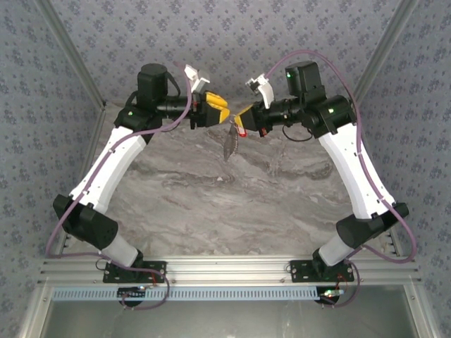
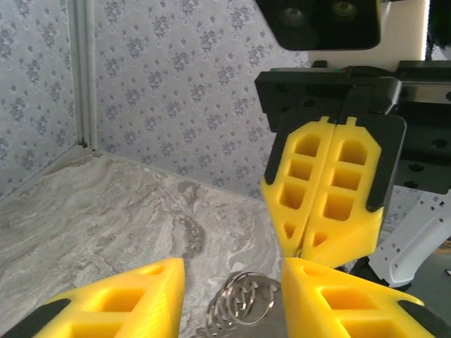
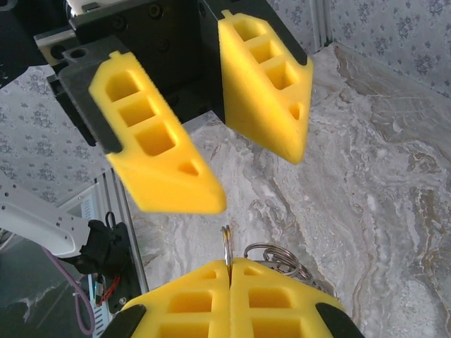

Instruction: Put the keys on the keyring

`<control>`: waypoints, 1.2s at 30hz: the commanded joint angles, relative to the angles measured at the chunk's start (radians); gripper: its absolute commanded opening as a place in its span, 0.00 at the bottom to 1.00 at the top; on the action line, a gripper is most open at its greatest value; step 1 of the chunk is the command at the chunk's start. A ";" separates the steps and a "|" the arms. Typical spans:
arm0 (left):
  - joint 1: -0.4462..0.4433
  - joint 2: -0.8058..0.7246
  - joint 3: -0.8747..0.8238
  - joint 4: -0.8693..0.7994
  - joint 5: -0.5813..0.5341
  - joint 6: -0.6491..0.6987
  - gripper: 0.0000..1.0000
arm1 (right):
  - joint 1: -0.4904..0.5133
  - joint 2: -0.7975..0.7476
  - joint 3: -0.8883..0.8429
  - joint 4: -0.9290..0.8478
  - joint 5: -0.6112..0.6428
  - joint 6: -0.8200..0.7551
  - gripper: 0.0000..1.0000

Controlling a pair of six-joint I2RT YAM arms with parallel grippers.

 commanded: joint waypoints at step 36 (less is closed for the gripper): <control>-0.056 0.060 0.118 -0.124 0.230 -0.002 0.02 | 0.003 -0.014 0.003 0.048 -0.069 0.035 0.00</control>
